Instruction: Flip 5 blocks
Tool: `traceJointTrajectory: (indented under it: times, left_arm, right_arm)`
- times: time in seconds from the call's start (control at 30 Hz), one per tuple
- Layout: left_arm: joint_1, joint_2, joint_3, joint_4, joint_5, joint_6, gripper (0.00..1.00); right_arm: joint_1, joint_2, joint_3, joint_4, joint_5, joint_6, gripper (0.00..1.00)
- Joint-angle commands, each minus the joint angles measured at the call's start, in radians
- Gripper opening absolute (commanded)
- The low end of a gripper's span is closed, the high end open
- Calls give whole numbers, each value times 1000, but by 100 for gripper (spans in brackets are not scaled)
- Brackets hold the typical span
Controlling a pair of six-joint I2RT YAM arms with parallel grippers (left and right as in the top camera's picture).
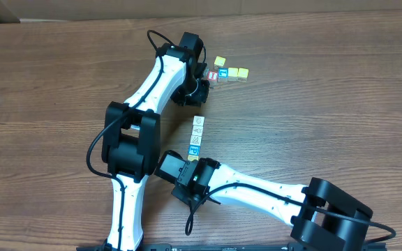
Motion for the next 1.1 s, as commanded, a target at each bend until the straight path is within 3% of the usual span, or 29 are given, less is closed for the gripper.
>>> traceJointTrajectory:
  times: [0.0, 0.2, 0.63, 1.07]
  left_arm:
    - [39, 17, -6, 0, 5, 11, 4]
    - [90, 17, -6, -8, 93, 80, 4]
    - [93, 17, -19, 20, 227, 398, 4]
    - [89, 17, -24, 41, 235, 438, 4]
  right_arm:
    - [-40, -10, -2, -16, -127, -63, 4]
    - [-82, -11, -1, -97, -158, -257, 4]
    - [-49, -34, 1, -161, -169, -436, 4]
    - [-6, 42, 0, 1, -52, -449, 4]
